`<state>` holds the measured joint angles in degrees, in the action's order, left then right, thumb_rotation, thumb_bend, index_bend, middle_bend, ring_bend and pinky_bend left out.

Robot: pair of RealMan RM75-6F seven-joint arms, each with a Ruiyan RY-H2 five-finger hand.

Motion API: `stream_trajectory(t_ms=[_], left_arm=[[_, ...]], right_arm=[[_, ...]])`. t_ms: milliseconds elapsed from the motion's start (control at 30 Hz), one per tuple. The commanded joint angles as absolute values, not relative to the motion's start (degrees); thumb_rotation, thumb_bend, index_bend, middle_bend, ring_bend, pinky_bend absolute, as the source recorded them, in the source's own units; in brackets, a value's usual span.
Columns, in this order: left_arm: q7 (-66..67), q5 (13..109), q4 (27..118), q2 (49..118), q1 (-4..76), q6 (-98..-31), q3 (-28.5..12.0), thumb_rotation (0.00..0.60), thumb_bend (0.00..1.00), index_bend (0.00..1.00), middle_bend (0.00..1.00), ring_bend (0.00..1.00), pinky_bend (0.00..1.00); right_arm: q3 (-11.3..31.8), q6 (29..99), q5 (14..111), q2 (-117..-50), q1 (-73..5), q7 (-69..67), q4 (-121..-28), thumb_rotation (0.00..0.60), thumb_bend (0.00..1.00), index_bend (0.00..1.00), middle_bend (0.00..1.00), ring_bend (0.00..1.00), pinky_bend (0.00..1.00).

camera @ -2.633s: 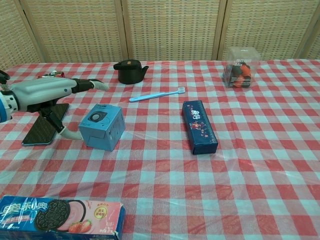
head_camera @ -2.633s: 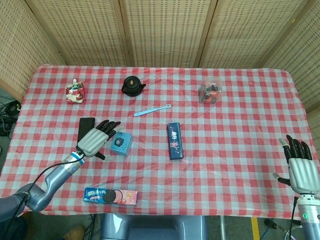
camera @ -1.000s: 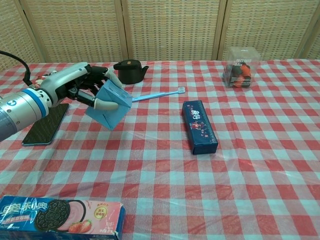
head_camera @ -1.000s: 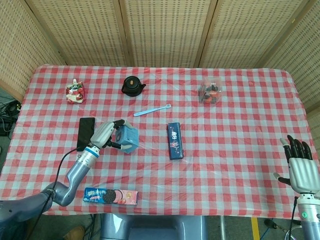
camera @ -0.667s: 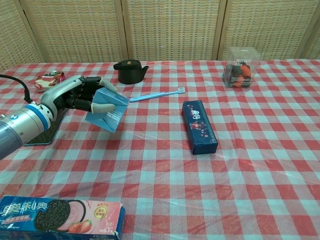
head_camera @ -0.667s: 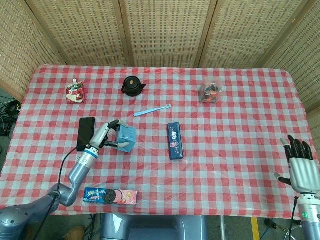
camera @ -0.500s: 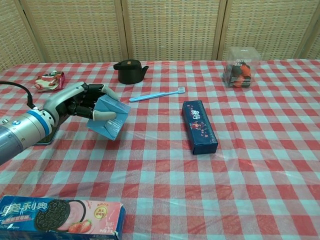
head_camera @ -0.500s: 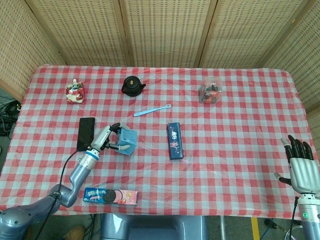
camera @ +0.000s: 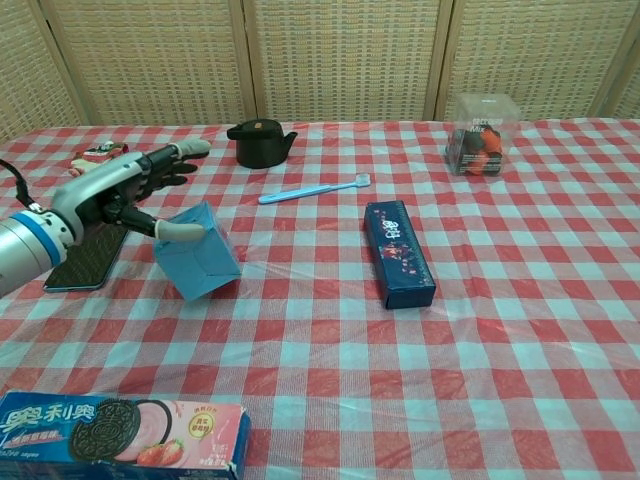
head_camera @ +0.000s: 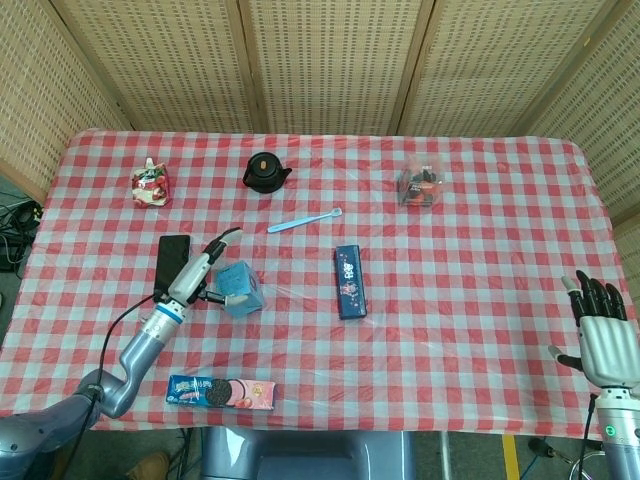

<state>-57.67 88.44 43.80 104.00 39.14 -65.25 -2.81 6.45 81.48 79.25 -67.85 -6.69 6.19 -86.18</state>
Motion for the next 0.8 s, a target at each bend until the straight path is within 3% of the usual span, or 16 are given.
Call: stream_trajectory(t_ms=[33,233,367,600,800], left_arm=[[-58.1,89.9,46.3,101.0,37.5,-69.6,-2.6,0.600,0.00,0.00,0.00,0.00,0.00],[-53.1,91.1,51.7,95.2,35.2,-77.5,-3.6,0.600,0.00,0.00,0.00,0.00,0.00],[-38.7,89.9,59.0,87.4,31.2,-81.6,-3.8,0.600,0.00,0.00,0.00,0.00,0.00],[-11.9,83.5,77.6,74.5,22.8,-82.4,-1.5,0.600,0.00,0.00,0.00,0.00,0.00],[0.0,77.9,88.9,68.5,17.8,-83.1,-0.1,0.600,0.00,0.00,0.00,0.00,0.00]], right_arm=[[6.4,81.7,79.4,-67.8,-6.6,6.2,-86.4,0.600,0.00,0.00,0.00,0.00,0.00],[6.2,82.1,80.1,-67.6,-6.5,6.0,-86.8,0.600,0.00,0.00,0.00,0.00,0.00],[6.0,82.8,81.0,-67.2,-6.3,5.5,-87.6,0.600,0.00,0.00,0.00,0.00,0.00],[5.7,83.8,82.2,-66.3,-5.8,4.2,-88.6,0.600,0.00,0.00,0.00,0.00,0.00],[5.7,84.5,82.7,-65.6,-5.4,2.9,-89.0,0.600,0.00,0.00,0.00,0.00,0.00]])
